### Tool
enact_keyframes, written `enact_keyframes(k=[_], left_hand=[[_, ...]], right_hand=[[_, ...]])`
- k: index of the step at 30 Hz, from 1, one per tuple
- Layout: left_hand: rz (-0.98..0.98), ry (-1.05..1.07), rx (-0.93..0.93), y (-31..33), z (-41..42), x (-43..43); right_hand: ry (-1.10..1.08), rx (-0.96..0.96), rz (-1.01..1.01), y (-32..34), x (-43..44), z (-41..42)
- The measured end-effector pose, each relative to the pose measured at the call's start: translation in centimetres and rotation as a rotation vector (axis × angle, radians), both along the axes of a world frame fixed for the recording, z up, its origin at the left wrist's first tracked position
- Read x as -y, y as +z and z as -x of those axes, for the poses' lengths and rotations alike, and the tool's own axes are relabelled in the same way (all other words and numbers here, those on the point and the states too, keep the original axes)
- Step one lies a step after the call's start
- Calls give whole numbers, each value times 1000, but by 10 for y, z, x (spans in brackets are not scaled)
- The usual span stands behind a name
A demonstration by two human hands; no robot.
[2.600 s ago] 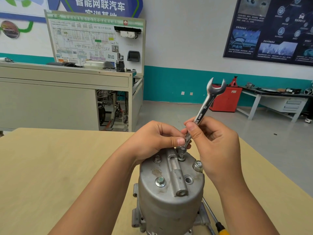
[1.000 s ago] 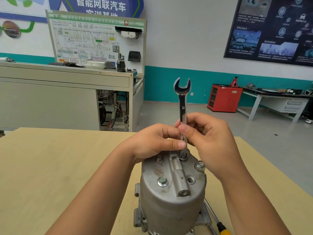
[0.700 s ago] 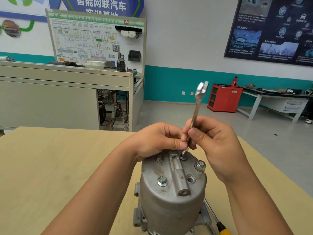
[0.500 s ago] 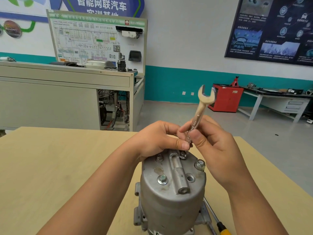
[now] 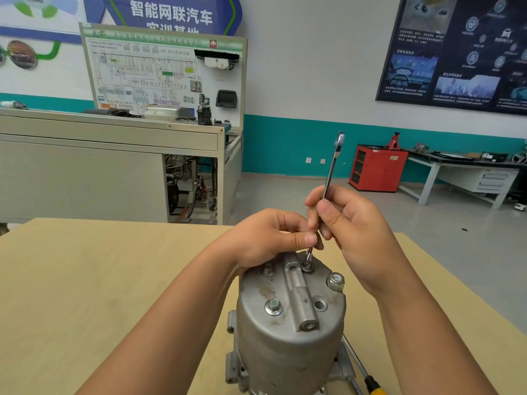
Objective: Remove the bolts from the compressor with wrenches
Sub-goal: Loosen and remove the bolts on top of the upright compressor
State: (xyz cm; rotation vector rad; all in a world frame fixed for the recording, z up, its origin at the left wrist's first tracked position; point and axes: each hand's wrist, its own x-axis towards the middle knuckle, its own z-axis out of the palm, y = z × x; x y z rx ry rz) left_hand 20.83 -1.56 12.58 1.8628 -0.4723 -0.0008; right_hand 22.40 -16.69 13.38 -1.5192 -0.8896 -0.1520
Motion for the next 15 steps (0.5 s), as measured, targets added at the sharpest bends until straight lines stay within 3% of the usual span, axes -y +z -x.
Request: enact_keyframes(k=[7, 15], left_hand=[[37, 30, 40, -3, -3, 0], [98, -49, 8, -9, -3, -10]], right_hand=[[-192, 76, 78, 2, -4, 2], [-90, 87, 74, 1, -10, 8]])
